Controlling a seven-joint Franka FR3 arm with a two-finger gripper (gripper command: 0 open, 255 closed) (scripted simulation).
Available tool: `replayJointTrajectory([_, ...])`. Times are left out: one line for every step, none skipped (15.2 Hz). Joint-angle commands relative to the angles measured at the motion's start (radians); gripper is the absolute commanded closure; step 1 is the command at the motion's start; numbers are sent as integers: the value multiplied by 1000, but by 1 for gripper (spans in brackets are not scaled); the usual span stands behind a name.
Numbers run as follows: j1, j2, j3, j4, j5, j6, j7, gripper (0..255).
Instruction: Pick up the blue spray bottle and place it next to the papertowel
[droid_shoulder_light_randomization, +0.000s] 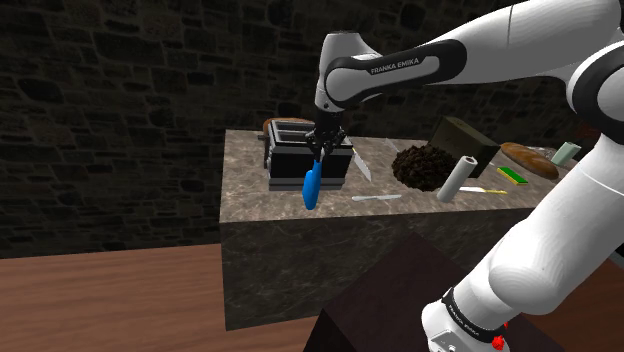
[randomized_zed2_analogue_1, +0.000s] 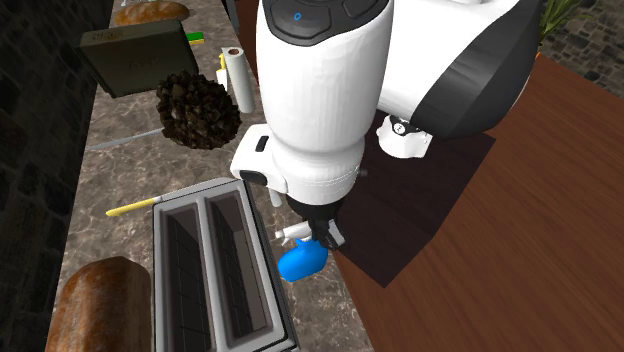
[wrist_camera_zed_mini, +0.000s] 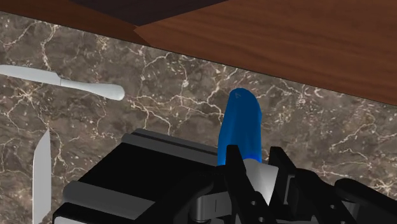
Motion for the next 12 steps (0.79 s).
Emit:
replayJointTrajectory([0,0,0,0,0,0,0,255])
replayJointTrajectory([0,-4,0,8,1,-13,-1,255])
replayJointTrajectory([0,-9,0,16,2,-25,-2,255])
replayJointTrajectory([0,-13,0,26,3,-38,-3,255])
replayJointTrajectory([0,-17,0,35,4,-51,-4,255])
replayJointTrajectory([0,-21,0,44,5,-64,-6,255])
replayJointTrajectory([0,-24,0,53,6,-77,-7,255])
replayJointTrajectory([0,-28,0,63,6,-90,-8,255])
replayJointTrajectory([0,-31,0,73,7,-103,-8,255])
replayJointTrajectory([0,-34,0,83,8,-116,-9,255])
replayJointTrajectory([0,-36,0,94,9,-129,-10,255])
replayJointTrajectory([0,-39,0,104,9,-142,-11,255])
